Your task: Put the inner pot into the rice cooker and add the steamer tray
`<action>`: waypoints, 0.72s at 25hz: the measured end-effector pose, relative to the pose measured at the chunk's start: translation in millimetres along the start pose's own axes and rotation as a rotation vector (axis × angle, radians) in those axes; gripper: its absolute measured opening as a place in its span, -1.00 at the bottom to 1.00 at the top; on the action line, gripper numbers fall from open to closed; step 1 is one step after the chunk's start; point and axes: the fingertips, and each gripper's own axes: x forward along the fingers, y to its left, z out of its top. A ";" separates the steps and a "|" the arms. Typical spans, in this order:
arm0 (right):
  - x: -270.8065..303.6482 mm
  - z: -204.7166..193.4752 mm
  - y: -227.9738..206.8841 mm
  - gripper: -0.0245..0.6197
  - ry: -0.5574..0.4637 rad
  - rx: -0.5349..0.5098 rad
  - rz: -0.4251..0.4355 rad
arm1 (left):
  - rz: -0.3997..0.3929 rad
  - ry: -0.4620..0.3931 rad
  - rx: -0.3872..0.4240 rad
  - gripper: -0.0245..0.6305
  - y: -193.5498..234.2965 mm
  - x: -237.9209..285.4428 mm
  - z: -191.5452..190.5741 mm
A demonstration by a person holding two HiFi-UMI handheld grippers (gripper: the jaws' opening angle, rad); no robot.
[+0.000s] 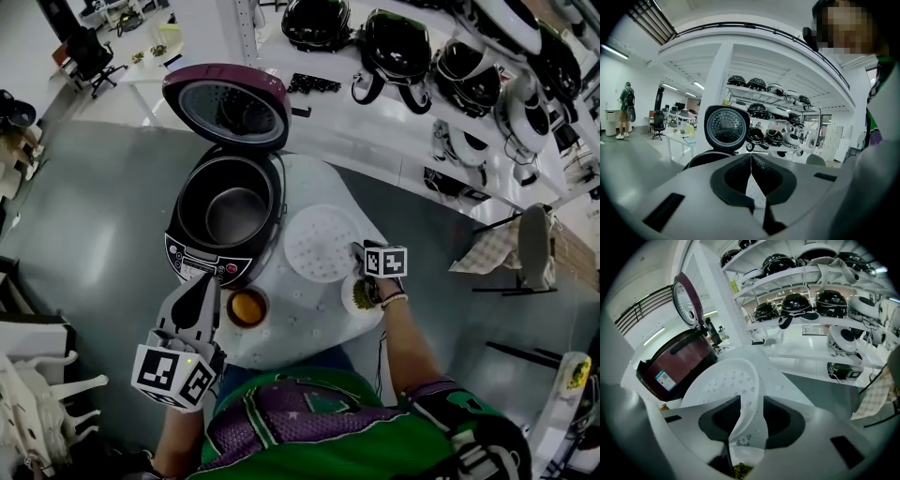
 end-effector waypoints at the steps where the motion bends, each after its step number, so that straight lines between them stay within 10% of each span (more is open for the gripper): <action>1: 2.1 -1.3 -2.2 -0.45 0.007 0.017 -0.006 | 0.003 0.002 -0.001 -0.85 1.1 -1.0 -0.8; 18: 16.1 -0.1 -11.1 -0.83 0.019 0.228 -0.081 | 0.023 0.014 -0.008 -0.85 8.5 -14.6 -6.1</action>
